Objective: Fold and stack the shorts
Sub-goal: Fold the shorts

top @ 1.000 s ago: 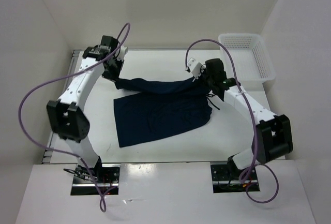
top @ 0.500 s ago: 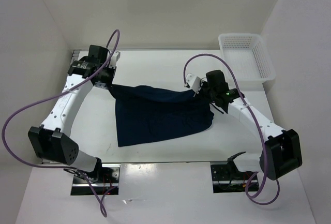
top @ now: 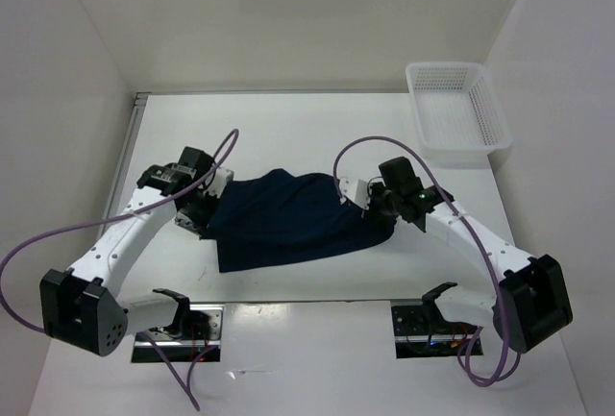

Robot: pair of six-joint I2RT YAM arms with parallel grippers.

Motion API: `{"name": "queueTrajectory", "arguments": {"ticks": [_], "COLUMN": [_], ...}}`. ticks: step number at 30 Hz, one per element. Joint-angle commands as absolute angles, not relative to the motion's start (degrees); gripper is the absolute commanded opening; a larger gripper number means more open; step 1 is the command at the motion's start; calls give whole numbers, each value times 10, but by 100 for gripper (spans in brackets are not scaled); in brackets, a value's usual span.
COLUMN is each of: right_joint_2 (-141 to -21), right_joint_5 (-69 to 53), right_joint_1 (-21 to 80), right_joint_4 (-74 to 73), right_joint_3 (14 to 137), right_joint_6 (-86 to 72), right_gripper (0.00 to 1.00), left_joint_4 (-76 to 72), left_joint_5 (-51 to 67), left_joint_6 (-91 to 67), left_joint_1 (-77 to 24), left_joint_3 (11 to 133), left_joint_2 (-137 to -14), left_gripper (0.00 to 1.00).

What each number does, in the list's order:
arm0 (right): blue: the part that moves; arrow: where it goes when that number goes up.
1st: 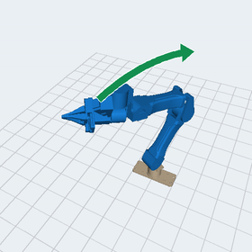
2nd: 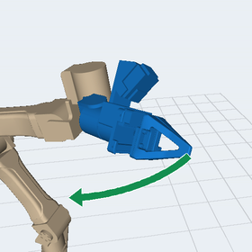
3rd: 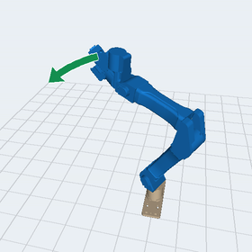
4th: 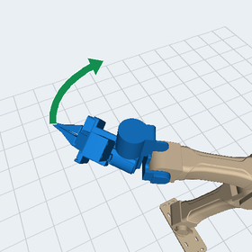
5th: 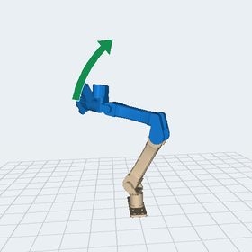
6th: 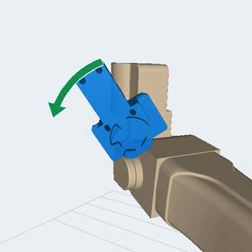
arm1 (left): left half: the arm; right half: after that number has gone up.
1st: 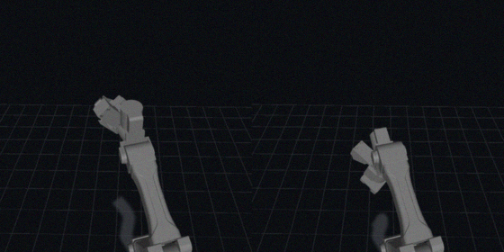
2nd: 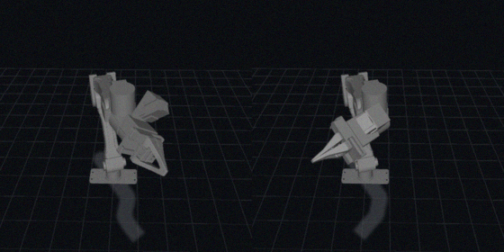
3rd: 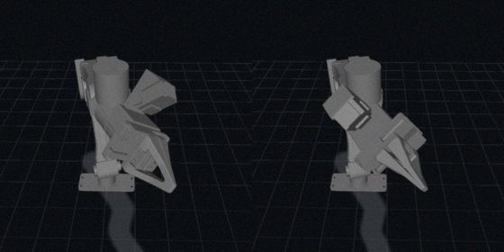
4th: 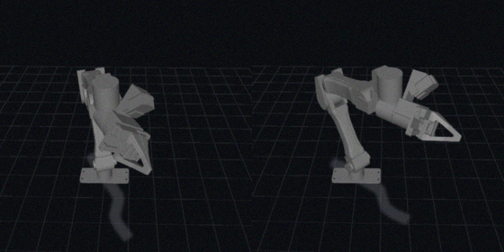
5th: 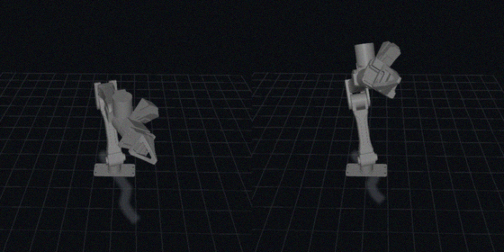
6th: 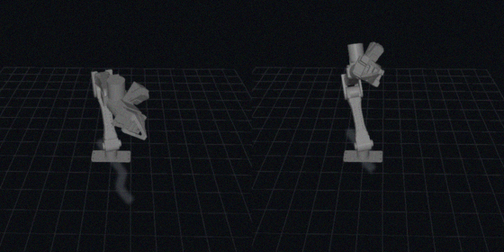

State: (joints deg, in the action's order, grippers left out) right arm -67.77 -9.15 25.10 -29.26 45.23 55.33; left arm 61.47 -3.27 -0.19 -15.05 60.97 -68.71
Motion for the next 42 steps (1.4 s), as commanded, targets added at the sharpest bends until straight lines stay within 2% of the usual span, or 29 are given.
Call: {"name": "queueTrajectory", "arguments": {"ticks": [1, 5, 13, 14, 15, 16, 17, 18, 21, 22, 25, 28, 30, 35, 38, 40, 42], "right_joint_2": [-673, -666, -661, -661, -661, -655, -655, -647, -612, -579, -572, -660, -750, -794, -838, -853, -853], "right_joint_5": [-91, -91, -86, -86, -86, -86, -86, -94, -137, -183, -205, -205, -205, -194, -194, -183, -168], "right_joint_1": [260, 265, 265, 265, 265, 265, 265, 265, 265, 265, 295, 313, 318, 318, 306, 306, 306], "right_joint_4": [-297, -308, -326, -334, -340, -346, -365, -378, -440, -446, -385, -332, -327, -389, -442, -454, -454], "right_joint_3": [436, 422, 414, 414, 414, 414, 414, 433, 501, 543, 548, 555, 567, 575, 604, 604, 588], "right_joint_6": [585, 603, 631, 639, 646, 654, 654, 654, 632, 607, 555, 497, 491, 554, 559, 574, 582], "right_gripper": [0, 0, 0, 8, 19, 52, 68, 76, 81, 88, 88, 81, 80, 80, 80, 80, 80], "left_joint_4": [610, 624, 630, 636, 636, 636, 636, 636, 636, 636, 636, 636, 636, 636, 636, 636, 649], "left_joint_5": [-15, -2, 0, 10, 15, 15, 15, 7, 2, 2, 7, 7, 7, 7, 7, 14, 19], "left_joint_6": [0, 0, 0, 0, 0, 0, 0, 0, 0, 0, 0, 0, 0, 0, 0, 0, 0], "left_joint_1": [-157, -188, -210, -210, -223, -228, -229, -229, -229, -234, -241, -241, -241, -241, -241, -241, -241], "left_joint_3": [578, 534, 555, 561, 561, 553, 539, 539, 539, 539, 539, 539, 539, 539, 539, 539, 544], "left_joint_2": [-685, -679, -690, -695, -695, -695, -695, -695, -695, -695, -708, -714, -719, -719, -719, -739, -776], "left_gripper": [1, 3, 3, 5, 12, 15, 16, 16, 18, 25, 29, 29, 26, 22, 31, 41, 45]}}
